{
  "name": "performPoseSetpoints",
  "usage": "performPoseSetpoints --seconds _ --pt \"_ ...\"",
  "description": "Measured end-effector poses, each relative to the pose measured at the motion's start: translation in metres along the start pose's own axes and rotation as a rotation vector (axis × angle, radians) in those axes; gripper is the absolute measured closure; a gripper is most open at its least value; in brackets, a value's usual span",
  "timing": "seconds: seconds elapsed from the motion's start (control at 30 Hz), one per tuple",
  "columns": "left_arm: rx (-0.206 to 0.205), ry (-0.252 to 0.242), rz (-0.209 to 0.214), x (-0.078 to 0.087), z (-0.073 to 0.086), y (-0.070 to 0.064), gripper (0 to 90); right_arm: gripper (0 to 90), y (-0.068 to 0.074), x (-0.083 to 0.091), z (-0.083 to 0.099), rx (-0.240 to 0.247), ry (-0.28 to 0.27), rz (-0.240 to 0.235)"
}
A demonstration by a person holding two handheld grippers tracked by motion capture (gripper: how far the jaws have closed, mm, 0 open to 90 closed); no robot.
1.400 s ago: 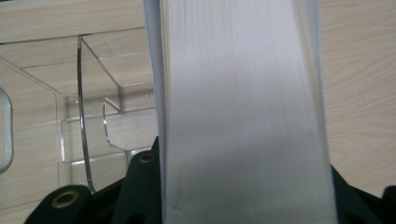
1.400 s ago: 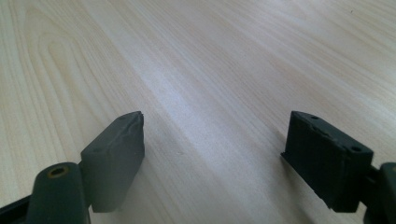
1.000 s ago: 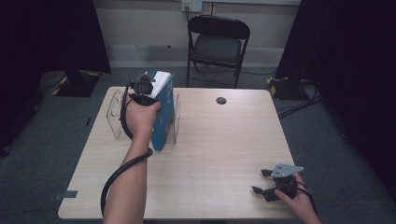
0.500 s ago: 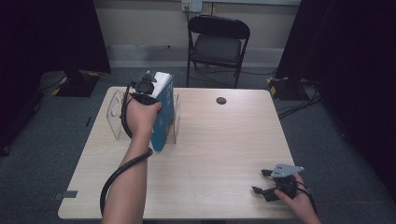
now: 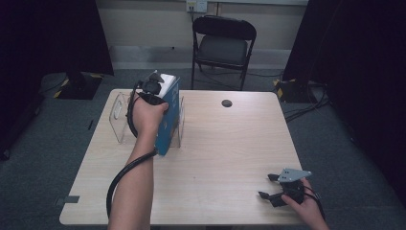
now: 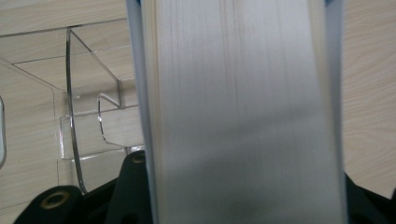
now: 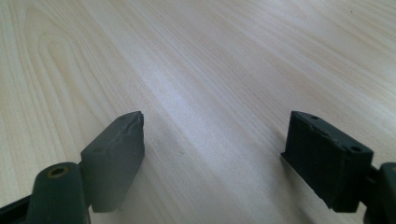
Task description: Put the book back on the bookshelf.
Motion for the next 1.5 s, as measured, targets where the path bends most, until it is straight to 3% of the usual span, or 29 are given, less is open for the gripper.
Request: performPoseSetpoints --seconds 0.2,0.4,0.6,0.93,1.13,1.27,1.5 --pt "-0.019 -0.015 0.005 0.001 0.001 -0.003 61.6 19.4 0.0 0.0 0.0 0.0 0.001 0.002" --pt "0.02 -0.016 0.036 0.001 -0.001 0.001 61.7 19.3 0.0 0.0 0.0 0.0 0.001 0.0" --pt "0.052 -0.04 0.01 0.0 -0.003 0.005 61.7 19.3 0.0 0.0 0.0 0.0 0.0 0.0" --pt "0.035 -0.079 -0.032 -0.003 -0.009 -0.001 60.8 19.3 0.0 0.0 0.0 0.0 0.0 0.0" --pt "0.027 -0.117 -0.003 -0.001 -0.005 0.0 57.0 19.3 0.0 0.0 0.0 0.0 0.0 0.0" --pt "0.02 -0.135 0.024 -0.001 -0.001 0.001 48.8 19.3 0.0 0.0 0.0 0.0 0.0 0.0" --pt "0.012 -0.151 0.063 0.006 0.008 0.003 48.0 19.3 0.0 0.0 0.0 0.0 0.0 0.0"
Point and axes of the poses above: each handheld gripper's, and its own axes: x roughly backward along the jaws, z roughly out of its underside, y roughly to its left, the point moved 3 cm from there along -x, roughly forward along the jaws, and after that the axes turned 13 degrees about y, right-handed, at the moved point
